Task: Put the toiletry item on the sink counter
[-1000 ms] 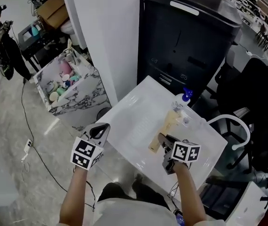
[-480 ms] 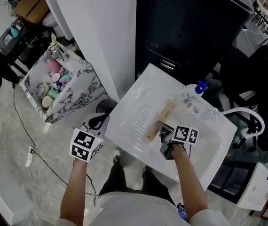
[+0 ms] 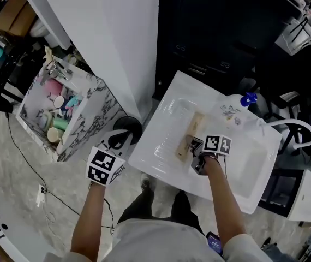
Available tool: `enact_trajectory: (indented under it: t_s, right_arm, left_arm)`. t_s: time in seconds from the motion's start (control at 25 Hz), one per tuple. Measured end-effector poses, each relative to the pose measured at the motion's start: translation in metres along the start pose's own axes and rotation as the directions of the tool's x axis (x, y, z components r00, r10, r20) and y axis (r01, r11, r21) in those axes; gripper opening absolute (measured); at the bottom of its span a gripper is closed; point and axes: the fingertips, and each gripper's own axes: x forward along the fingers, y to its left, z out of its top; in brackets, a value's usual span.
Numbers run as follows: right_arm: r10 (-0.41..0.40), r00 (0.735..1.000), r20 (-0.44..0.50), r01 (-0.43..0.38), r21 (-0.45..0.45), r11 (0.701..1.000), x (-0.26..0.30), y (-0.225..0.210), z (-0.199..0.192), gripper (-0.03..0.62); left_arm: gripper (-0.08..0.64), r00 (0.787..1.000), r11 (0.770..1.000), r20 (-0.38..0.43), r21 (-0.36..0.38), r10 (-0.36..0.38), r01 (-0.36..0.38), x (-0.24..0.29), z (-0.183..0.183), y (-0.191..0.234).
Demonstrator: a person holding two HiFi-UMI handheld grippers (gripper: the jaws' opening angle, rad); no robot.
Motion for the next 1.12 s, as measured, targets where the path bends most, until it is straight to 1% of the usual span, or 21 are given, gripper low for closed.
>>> enact_trajectory:
  t_s: [0.24,0.28,0.36,0.44,0.6,0.72,0.84,0.96,1.04,1.12]
  right_arm:
    - [-0.068,0.998,0.014,0.068,0.004,0.998,0.006,-0.006,0.000,0.058]
    - [-0.076,0.997,0.020,0.076,0.003,0.997,0.005,-0.006,0.001,0.069]
    - [-0.083,0.996,0.032,0.084,-0.002,0.997,0.004,-0.006,0.004,0.112]
    - [-0.088,0.995,0.042,0.089,-0.010,0.996,0.001,-0.005,0.007,0.137]
    - [-0.117,0.992,0.054,0.120,-0.050,0.992,-0.003,-0.005,0.010,0.172]
    - [-0.145,0.988,0.046,0.149,-0.098,0.984,-0.008,-0.006,0.009,0.178]
    - [-0.165,0.985,0.045,0.170,-0.156,0.973,-0.021,-0.006,0.009,0.180]
    - [-0.191,0.979,0.073,0.202,-0.213,0.956,-0.049,-0.005,0.010,0.186]
    - [-0.205,0.972,0.113,0.228,-0.270,0.936,-0.075,-0.002,0.017,0.186]
    - [-0.224,0.961,0.163,0.266,-0.323,0.908,-0.104,-0.002,0.025,0.184]
  left_arm:
    - [0.009,0.999,0.999,0.004,0.008,-0.049,0.049,0.005,0.000,0.016]
    - [0.009,0.998,0.998,0.001,0.009,-0.056,0.056,0.006,-0.001,0.017]
    - [0.009,0.998,0.998,-0.001,0.009,-0.065,0.065,0.007,-0.001,0.019]
    - [0.009,0.998,0.998,0.002,0.011,-0.068,0.068,0.007,0.002,0.020]
    - [0.009,0.998,0.998,-0.001,0.008,-0.066,0.066,0.006,0.002,0.023]
    - [0.009,0.998,0.998,-0.004,-0.001,-0.058,0.058,0.009,0.002,0.021]
    - [0.009,0.998,0.998,0.000,-0.003,-0.056,0.056,0.012,0.007,0.011]
    - [0.009,0.998,0.998,0.009,0.015,-0.066,0.066,0.016,0.020,-0.010]
    - [0.009,0.997,0.997,0.026,0.034,-0.074,0.073,0.020,0.037,-0.025]
    - [0.009,0.995,0.995,0.046,0.054,-0.084,0.081,0.025,0.056,-0.040]
